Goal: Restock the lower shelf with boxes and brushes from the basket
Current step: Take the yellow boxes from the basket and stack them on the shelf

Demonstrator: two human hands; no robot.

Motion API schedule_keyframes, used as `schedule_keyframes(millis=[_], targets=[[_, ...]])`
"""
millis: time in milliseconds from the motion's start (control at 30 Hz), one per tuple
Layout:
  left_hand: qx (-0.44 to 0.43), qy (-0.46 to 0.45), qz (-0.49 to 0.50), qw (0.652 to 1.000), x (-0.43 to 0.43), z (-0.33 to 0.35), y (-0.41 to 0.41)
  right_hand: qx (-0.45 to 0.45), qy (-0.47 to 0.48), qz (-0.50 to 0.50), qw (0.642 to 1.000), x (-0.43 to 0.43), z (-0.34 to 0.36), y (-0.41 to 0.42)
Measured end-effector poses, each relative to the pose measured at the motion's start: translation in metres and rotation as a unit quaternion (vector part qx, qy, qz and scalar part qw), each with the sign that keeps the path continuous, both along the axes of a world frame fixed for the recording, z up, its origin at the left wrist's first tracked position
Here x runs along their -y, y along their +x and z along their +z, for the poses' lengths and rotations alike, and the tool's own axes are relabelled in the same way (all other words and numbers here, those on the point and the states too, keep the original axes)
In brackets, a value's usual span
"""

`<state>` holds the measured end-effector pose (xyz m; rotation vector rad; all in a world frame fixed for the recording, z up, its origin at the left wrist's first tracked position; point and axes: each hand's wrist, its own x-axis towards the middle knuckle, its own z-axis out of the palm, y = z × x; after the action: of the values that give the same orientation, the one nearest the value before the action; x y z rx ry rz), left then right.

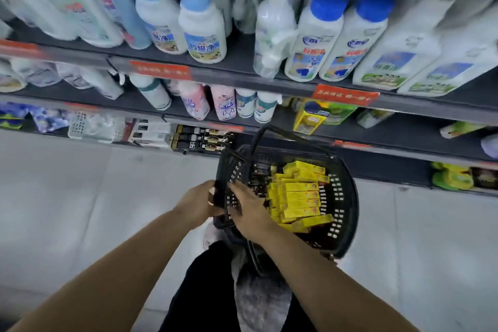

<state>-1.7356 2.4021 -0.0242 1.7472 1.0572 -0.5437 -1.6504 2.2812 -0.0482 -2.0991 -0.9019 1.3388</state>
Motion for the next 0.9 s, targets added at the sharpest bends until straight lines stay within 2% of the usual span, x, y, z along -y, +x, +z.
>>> schedule_keyframes(millis=[67, 167, 267, 333, 367, 433, 500, 533, 667, 900], targets=[[0.005, 0.048, 0.038, 0.998, 0.001, -0.025, -0.014, -0.019, -0.016, -0.012, 1.000, 0.003, -0.015, -0.003], [-0.007, 0.075, 0.064, 0.995, -0.001, -0.064, -0.027, -0.042, -0.048, -0.042, 0.997, 0.015, -0.042, 0.005], [-0.080, 0.115, -0.030, 0.990, -0.017, -0.093, -0.024, -0.032, -0.072, -0.066, 0.995, 0.036, -0.073, 0.021], [-0.104, 0.188, -0.098, 0.972, -0.022, -0.107, -0.017, -0.033, -0.091, -0.075, 0.993, 0.049, -0.093, 0.035], [-0.081, 0.236, -0.125, 0.960, -0.021, -0.112, -0.014, -0.033, -0.098, -0.081, 0.991, 0.055, -0.103, 0.042], [0.065, 0.326, -0.199, 0.922, -0.010, -0.121, -0.006, -0.029, -0.104, -0.100, 0.989, 0.067, -0.121, 0.056], [0.212, 0.361, -0.266, 0.869, 0.008, -0.132, 0.004, -0.029, -0.105, -0.122, 0.987, 0.077, -0.138, 0.068], [0.251, 0.359, -0.284, 0.853, 0.016, -0.138, 0.010, -0.036, -0.105, -0.135, 0.985, 0.082, -0.147, 0.073], [0.269, 0.326, -0.327, 0.845, 0.039, -0.175, 0.029, -0.040, -0.094, -0.161, 0.982, 0.096, -0.184, 0.095], [0.292, 0.309, -0.341, 0.838, 0.043, -0.251, 0.054, 0.020, -0.021, -0.101, 0.995, 0.120, -0.278, 0.130]])
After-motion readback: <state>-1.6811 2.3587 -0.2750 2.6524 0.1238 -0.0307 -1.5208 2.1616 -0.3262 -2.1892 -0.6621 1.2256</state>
